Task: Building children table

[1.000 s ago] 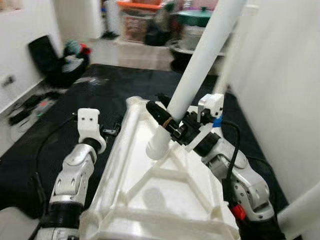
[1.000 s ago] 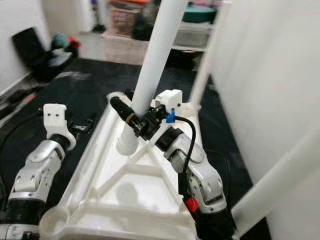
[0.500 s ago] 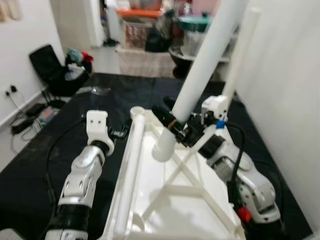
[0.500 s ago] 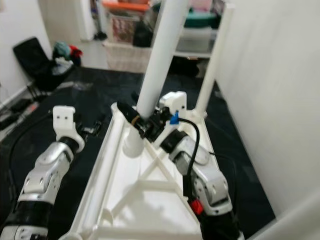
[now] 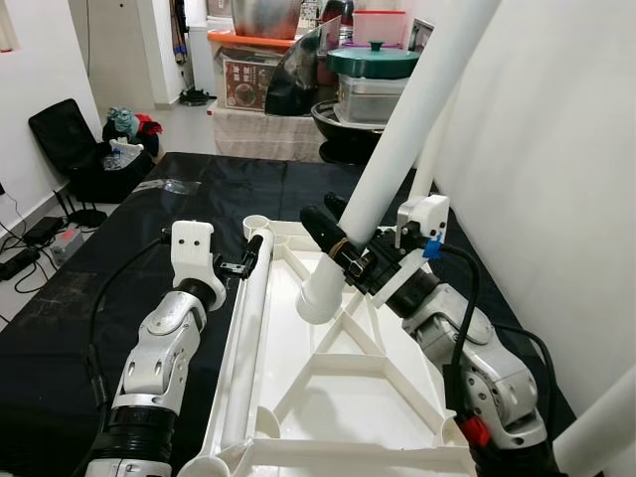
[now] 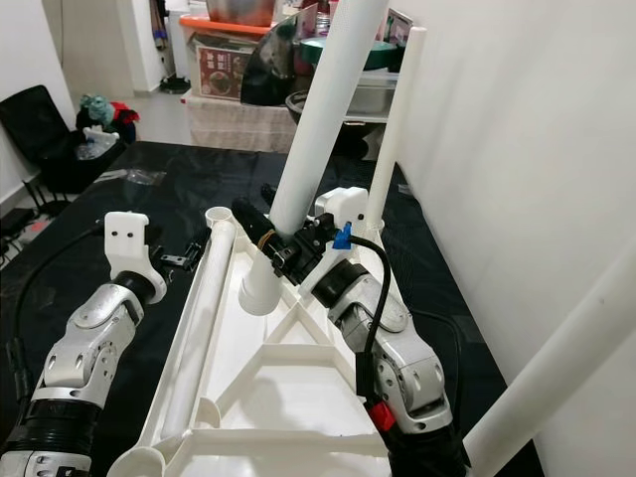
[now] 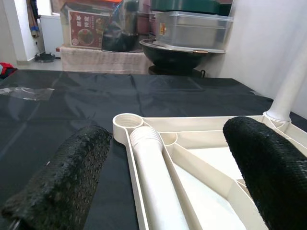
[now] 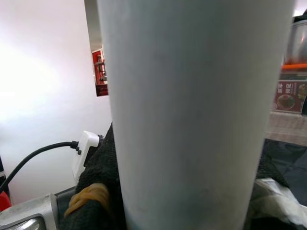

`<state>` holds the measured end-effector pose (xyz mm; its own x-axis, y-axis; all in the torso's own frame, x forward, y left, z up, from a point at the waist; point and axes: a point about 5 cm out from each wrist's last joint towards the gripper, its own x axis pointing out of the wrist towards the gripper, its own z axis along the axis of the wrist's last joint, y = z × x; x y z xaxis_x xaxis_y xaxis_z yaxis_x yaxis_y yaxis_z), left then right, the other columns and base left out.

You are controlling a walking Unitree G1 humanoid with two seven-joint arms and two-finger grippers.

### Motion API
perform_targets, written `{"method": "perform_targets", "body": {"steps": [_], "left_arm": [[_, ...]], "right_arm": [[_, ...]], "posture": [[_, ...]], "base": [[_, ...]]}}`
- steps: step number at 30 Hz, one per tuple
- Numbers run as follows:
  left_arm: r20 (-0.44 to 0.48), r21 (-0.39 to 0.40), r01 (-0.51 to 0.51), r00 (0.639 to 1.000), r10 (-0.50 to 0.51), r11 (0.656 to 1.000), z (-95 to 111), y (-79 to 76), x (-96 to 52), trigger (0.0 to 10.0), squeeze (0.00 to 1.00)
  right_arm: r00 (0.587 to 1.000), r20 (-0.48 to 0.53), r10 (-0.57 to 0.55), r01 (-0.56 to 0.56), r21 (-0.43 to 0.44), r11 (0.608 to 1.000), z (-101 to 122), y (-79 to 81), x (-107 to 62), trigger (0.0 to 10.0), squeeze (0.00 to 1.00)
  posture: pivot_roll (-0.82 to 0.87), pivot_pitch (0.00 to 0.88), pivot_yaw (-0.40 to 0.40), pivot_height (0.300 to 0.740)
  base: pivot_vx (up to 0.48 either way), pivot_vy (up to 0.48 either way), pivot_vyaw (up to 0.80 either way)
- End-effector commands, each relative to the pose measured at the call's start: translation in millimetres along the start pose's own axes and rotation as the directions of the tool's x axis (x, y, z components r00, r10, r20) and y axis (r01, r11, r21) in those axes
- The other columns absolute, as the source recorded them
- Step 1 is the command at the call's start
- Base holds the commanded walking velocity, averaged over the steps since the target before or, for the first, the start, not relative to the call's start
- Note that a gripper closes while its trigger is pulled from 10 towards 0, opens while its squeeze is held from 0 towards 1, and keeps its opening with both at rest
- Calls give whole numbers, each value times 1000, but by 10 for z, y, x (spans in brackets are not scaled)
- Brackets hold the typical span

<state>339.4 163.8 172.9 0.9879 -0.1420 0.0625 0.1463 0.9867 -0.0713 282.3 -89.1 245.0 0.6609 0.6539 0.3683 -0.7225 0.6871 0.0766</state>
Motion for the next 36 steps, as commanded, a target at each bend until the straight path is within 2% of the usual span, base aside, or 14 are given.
{"method": "perform_targets", "body": {"steps": [1,6,10,16,36], "left_arm": [[7,1,9,1000,-9,1000,14,-17,0,10000,0],[6,25,25,1000,-25,999,5,-48,-9,10000,0],[14,46,67,998,-68,997,-10,-112,-51,10000,0],[23,60,127,991,-129,990,-44,-205,-138,10000,0],[29,74,131,991,-133,989,-41,-219,-120,10000,0]], "right_arm": [[1000,14,8,-8,-14,1000,30,35,0,10000,0],[1000,12,0,0,-23,1000,29,25,-3,10000,0],[1000,0,-2,2,-15,1000,8,33,-21,10000,0],[1000,-23,-3,3,-13,1000,-8,6,-69,10000,0],[998,-49,-29,29,-12,1000,-80,-11,-125,10000,0]], "posture": [[47,0,-79,740],[49,0,-80,740],[48,0,-80,740],[49,0,-80,740],[40,0,-73,740]], "base": [[0,0,0],[0,0,168],[0,0,697],[0,0,0],[0,0,0]]}}
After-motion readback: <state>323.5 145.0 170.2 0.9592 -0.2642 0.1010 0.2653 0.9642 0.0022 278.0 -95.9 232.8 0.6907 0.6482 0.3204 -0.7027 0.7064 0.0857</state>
